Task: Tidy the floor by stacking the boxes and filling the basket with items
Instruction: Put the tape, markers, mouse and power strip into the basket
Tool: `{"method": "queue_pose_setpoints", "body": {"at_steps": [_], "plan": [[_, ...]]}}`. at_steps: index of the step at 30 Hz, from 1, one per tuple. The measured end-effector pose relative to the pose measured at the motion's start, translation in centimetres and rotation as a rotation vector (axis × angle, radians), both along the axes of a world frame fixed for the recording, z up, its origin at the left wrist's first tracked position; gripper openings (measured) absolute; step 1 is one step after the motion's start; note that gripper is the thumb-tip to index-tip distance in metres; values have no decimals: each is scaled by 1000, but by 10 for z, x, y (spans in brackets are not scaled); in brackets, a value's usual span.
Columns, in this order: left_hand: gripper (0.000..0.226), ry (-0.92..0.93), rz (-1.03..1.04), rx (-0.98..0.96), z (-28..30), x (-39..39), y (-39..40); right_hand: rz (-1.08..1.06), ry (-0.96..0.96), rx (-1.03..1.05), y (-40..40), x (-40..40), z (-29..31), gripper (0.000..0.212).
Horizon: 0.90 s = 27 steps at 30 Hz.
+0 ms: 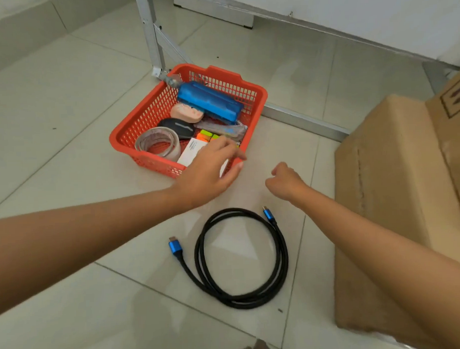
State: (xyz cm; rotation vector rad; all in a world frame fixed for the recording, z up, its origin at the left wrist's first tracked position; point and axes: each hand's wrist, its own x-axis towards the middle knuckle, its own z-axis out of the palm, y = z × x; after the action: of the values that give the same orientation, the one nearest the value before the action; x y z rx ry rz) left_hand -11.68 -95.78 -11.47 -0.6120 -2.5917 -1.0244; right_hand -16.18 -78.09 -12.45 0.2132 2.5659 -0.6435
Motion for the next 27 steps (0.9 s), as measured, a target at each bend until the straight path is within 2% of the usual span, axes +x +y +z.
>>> {"method": "queue_pose_setpoints", "body": {"at_steps": [2,4,5,6,8,10,12,16,17,19,20,23,25,27], "plan": [[9,-91,-22,1,-5,23,-3,74,-129,59,5,13,-4,48],[24,-247,32,-80,-13,45,-3,154,-206,110,8,23,-7,26],[32,-363,115,-168,-17,53,-3,197,-234,161,8,28,-7,24],[39,-513,218,-296,-21,60,-4,236,-251,222,9,33,-7,31],[55,-926,370,-527,-25,73,-8,285,-245,302,10,41,-9,37],[66,-1269,415,-532,-30,86,-11,285,-222,300,11,48,-14,28],[66,-1264,430,-472,-37,94,-12,276,-192,292,11,55,-20,19],[52,-1139,475,-329,-44,104,-1,244,-151,265,12,63,-29,27],[45,-1118,473,-308,-46,105,4,240,-165,264,12,63,-29,22],[39,-1046,452,-345,-53,106,15,244,-245,303,12,61,-26,5],[44,-1014,444,-358,-56,106,20,246,-315,347,12,58,-27,14],[61,-958,401,-332,-58,104,33,228,-597,460,22,46,-32,22],[59,-911,363,-296,-56,97,41,133,-688,427,32,33,-37,24],[51,-862,320,-233,-51,87,48,61,-700,399,44,22,-34,24]]}}
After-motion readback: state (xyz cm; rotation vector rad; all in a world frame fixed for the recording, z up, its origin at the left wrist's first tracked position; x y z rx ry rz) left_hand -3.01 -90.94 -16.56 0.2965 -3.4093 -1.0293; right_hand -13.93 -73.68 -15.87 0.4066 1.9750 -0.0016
